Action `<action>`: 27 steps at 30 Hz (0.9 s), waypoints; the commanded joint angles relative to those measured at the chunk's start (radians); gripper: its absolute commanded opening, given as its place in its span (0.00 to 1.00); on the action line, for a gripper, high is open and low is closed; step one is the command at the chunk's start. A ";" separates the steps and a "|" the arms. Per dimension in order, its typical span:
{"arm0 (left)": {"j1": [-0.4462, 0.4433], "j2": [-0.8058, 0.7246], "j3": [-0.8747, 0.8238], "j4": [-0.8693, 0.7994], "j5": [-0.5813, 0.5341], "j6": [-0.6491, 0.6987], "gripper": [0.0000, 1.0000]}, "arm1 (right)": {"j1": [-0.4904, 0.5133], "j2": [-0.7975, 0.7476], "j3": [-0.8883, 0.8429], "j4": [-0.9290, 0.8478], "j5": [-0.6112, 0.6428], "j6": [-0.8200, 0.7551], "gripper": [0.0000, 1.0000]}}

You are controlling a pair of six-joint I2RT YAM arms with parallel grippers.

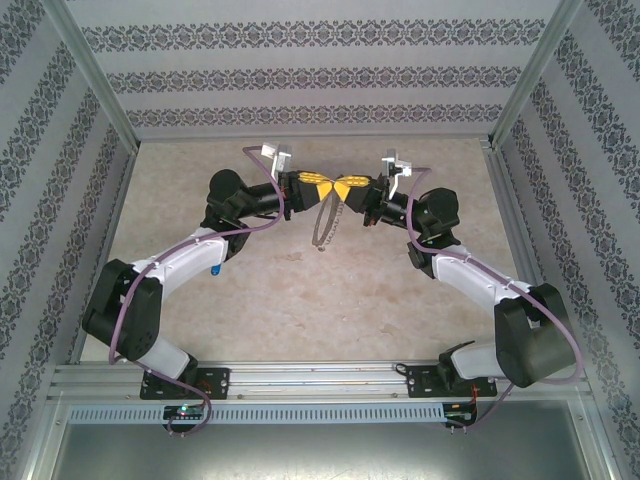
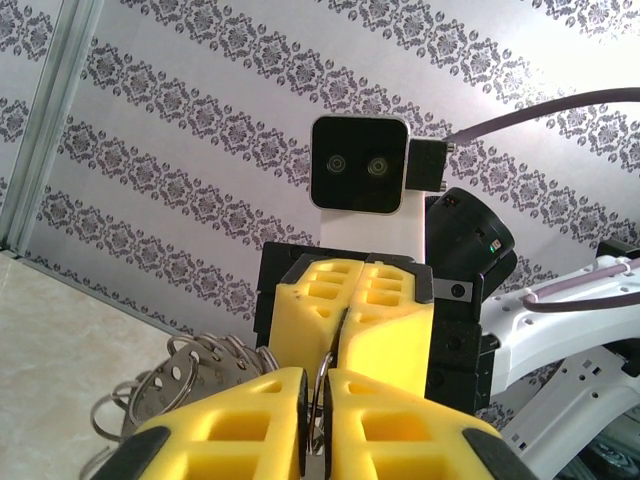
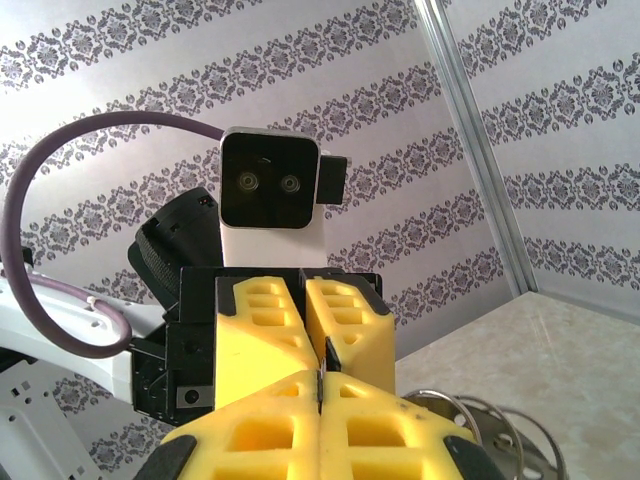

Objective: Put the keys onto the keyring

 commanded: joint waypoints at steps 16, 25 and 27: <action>-0.011 0.018 0.009 0.136 0.052 -0.045 0.02 | 0.005 0.015 0.035 0.068 0.013 0.020 0.00; -0.011 0.000 -0.001 0.100 0.013 0.010 0.00 | -0.015 0.000 0.017 0.060 0.027 0.051 0.47; -0.009 -0.019 -0.002 0.024 -0.010 0.071 0.00 | -0.024 -0.028 -0.007 0.045 0.031 0.056 0.53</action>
